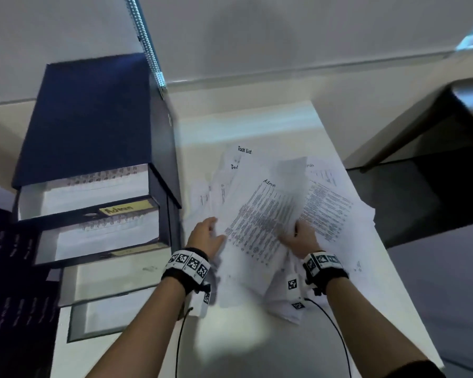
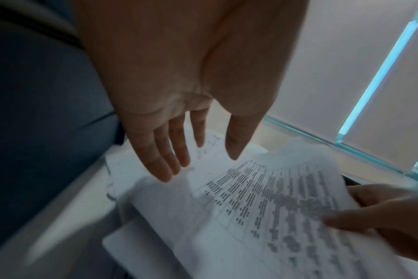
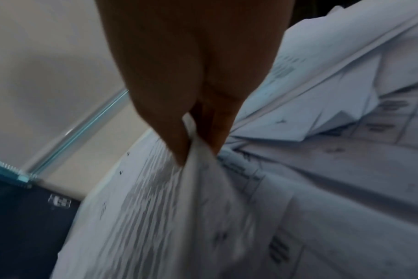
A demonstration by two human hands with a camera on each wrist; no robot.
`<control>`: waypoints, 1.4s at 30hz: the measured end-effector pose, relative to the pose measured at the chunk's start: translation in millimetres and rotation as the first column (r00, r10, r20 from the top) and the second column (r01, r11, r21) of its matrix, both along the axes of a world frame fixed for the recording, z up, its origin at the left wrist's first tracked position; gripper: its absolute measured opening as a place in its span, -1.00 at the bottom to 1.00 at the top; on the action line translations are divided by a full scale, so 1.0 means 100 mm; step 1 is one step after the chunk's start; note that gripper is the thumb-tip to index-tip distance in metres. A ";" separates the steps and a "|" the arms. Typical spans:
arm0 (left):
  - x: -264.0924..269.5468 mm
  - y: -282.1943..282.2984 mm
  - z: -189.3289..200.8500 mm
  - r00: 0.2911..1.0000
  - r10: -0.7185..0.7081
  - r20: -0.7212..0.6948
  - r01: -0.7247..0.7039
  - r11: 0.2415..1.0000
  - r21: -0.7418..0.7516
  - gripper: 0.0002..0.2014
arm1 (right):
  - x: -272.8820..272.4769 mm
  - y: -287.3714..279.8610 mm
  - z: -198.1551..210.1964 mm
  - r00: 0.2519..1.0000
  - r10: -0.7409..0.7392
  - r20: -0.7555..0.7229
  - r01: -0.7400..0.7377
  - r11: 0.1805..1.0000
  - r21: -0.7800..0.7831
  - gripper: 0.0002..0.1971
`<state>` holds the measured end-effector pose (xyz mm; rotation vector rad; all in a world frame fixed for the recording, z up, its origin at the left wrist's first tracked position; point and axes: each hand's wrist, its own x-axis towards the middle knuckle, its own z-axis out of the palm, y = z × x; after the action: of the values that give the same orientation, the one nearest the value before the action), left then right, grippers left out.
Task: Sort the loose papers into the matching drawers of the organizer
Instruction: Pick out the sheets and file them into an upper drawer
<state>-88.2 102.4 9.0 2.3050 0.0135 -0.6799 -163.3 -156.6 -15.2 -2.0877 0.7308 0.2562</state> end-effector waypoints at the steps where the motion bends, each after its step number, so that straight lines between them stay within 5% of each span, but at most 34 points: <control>1: 0.00 -0.02 -0.08 1.000 -0.004 0.003 0.004 0.999 0.040 -0.57 | -0.07 -0.08 0.01 0.994 0.056 -0.092 -0.048 0.995 0.092 -0.70; 3: -0.05 -0.10 -0.17 0.997 -0.076 0.020 0.072 0.988 0.133 -0.62 | -0.18 -0.21 0.02 0.974 0.132 -0.182 -0.098 0.979 0.181 -0.47; 7: -0.20 -0.29 -0.33 0.981 -0.163 0.102 0.127 0.946 0.297 -0.37 | -0.28 -0.22 -0.07 0.995 0.045 -0.084 -0.054 0.993 -0.108 0.15; 12: -0.22 -0.50 -0.37 0.995 -0.041 0.096 0.014 0.964 0.264 -0.26 | -0.34 -0.03 -0.12 0.981 0.176 -0.088 -0.195 0.926 -0.324 -0.15; 17: -0.24 -0.46 -0.38 0.989 -0.041 0.144 0.022 0.991 0.133 -0.22 | -0.30 0.11 -0.09 0.914 0.402 0.051 -0.367 0.875 -0.317 -0.53; 20: -0.22 -0.38 -0.40 0.976 -0.117 0.185 0.084 0.981 0.178 -0.23 | -0.29 0.13 -0.05 0.820 0.562 0.104 -0.501 0.795 -0.343 -0.63; 23: -0.22 -0.32 -0.44 0.976 -0.023 0.215 -0.001 0.994 0.108 -0.06 | -0.32 0.16 -0.07 0.712 0.699 0.063 -0.628 0.675 -0.388 -0.74; 25: -0.24 -0.31 -0.47 0.981 0.044 0.191 -0.055 0.997 0.053 -0.07 | -0.34 0.17 -0.07 0.751 0.655 0.077 -0.580 0.712 -0.396 -0.80; 28: -0.28 -0.33 -0.49 0.993 0.016 0.119 -0.019 1.000 0.022 -0.15 | -0.35 0.12 -0.11 0.945 0.309 0.108 -0.250 0.894 -0.371 -0.60; 30: -0.28 -0.37 -0.52 0.995 0.002 0.105 -0.002 1.000 0.000 -0.08 | -0.33 0.07 -0.10 0.990 0.138 -0.003 -0.132 0.939 -0.317 -0.39; 36: -0.26 -0.51 -0.46 0.995 0.048 0.085 -0.047 0.999 -0.019 0.17 | -0.26 0.16 -0.06 0.984 0.177 -0.026 -0.176 0.937 -0.302 -0.45; 42: -0.16 -0.53 -0.43 0.997 -0.001 0.075 0.000 1.000 0.012 0.21 | -0.33 0.38 -0.07 0.898 0.431 -0.093 -0.406 0.725 -0.556 -0.34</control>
<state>-104.3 49.1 -33.5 2.3407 -0.0173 -0.5949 -196.2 -118.3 -22.6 -2.8210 0.3020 0.2614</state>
